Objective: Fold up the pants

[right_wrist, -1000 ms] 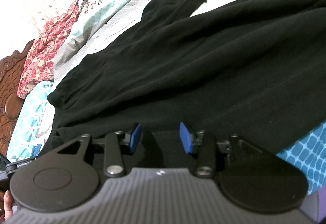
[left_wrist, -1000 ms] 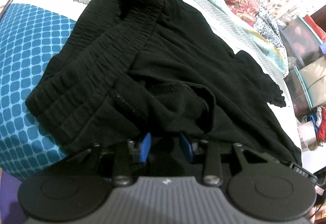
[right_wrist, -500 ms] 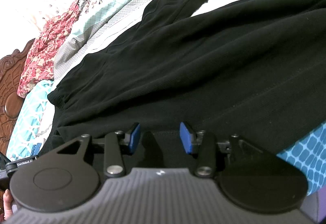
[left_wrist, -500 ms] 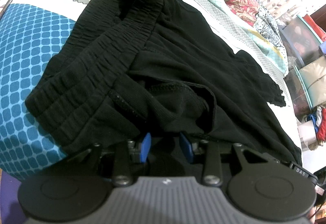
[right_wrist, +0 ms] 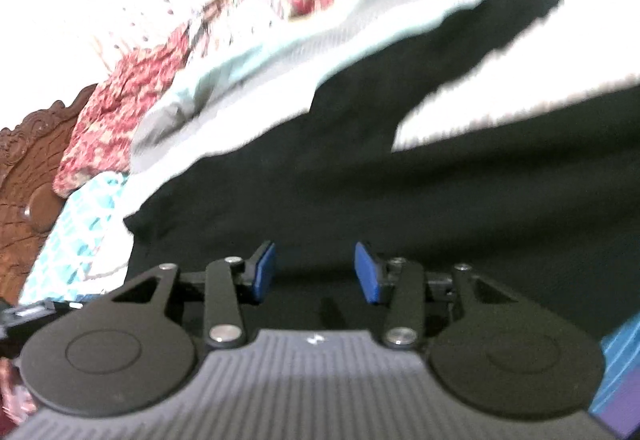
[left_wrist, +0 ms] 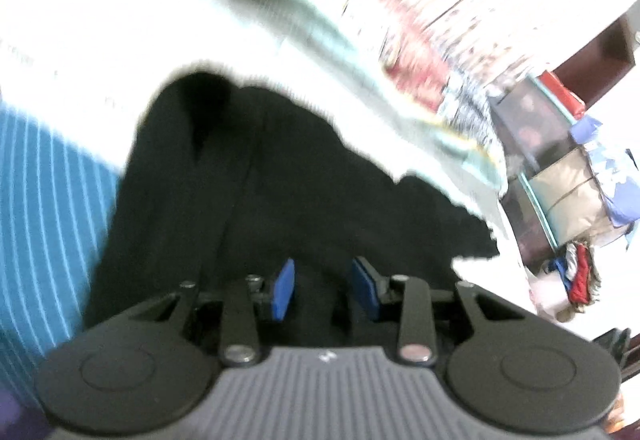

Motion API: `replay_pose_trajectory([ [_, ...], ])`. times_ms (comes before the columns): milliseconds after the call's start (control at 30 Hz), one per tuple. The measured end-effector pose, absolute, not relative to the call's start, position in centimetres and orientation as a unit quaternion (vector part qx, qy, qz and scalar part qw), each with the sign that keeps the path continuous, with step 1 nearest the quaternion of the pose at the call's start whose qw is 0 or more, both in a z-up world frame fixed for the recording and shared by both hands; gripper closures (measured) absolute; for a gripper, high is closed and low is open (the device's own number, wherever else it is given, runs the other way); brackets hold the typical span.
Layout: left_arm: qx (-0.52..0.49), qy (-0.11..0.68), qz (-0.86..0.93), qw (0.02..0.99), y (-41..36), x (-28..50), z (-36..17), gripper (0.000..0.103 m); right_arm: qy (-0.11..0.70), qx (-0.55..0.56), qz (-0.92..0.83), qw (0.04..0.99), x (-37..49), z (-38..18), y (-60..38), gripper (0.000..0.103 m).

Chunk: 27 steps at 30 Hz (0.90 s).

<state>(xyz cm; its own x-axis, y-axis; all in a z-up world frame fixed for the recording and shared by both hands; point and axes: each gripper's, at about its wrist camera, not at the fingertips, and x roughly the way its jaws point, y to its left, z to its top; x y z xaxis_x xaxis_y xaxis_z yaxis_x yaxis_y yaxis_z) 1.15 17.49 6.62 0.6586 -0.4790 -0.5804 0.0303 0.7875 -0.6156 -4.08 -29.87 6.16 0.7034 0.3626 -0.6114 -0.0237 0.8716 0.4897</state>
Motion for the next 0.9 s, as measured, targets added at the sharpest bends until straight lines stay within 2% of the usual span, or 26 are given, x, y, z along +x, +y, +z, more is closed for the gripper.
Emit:
replay_pose_trajectory([
  [67,-0.265,0.368,-0.138,0.880,18.1,3.3,8.6,0.065,0.354,0.205,0.087,0.908,-2.1,8.3,-31.3,0.056],
  [200,-0.167,0.346,-0.107,0.917,17.6,9.3,11.0,0.046,0.332,0.184,0.036,0.925,3.6,12.2,-34.9,0.055],
  [267,-0.126,0.354,-0.095,0.922,16.7,12.3,10.7,0.042,0.322,0.175,0.011,0.930,7.2,13.5,-36.6,0.049],
  [333,-0.109,0.371,-0.089,0.918,15.9,14.8,9.9,0.040,0.324,0.183,-0.022,0.928,11.0,14.0,-38.6,0.049],
  [467,-0.084,0.394,-0.083,0.912,14.7,17.8,7.3,0.030,0.350,0.238,-0.087,0.902,19.3,12.5,-42.5,0.047],
  [633,-0.057,0.415,-0.063,0.906,14.3,19.7,4.0,0.029,0.393,0.222,-0.161,0.878,27.5,8.1,-45.0,0.045],
  [667,-0.063,0.417,-0.060,0.905,14.5,19.9,3.6,0.030,0.405,0.225,-0.176,0.869,28.3,6.8,-45.5,0.045],
  [733,-0.065,0.419,-0.055,0.904,15.1,20.5,3.0,0.039,0.419,0.230,-0.201,0.855,30.0,4.8,-46.5,0.045],
  [800,-0.062,0.430,-0.060,0.898,15.3,20.9,2.0,0.066,0.428,0.224,-0.230,0.845,31.6,3.2,-47.0,0.045],
  [900,-0.054,0.433,-0.065,0.898,15.2,20.9,1.1,0.078,0.446,0.205,-0.254,0.834,33.2,1.2,-47.0,0.043],
])
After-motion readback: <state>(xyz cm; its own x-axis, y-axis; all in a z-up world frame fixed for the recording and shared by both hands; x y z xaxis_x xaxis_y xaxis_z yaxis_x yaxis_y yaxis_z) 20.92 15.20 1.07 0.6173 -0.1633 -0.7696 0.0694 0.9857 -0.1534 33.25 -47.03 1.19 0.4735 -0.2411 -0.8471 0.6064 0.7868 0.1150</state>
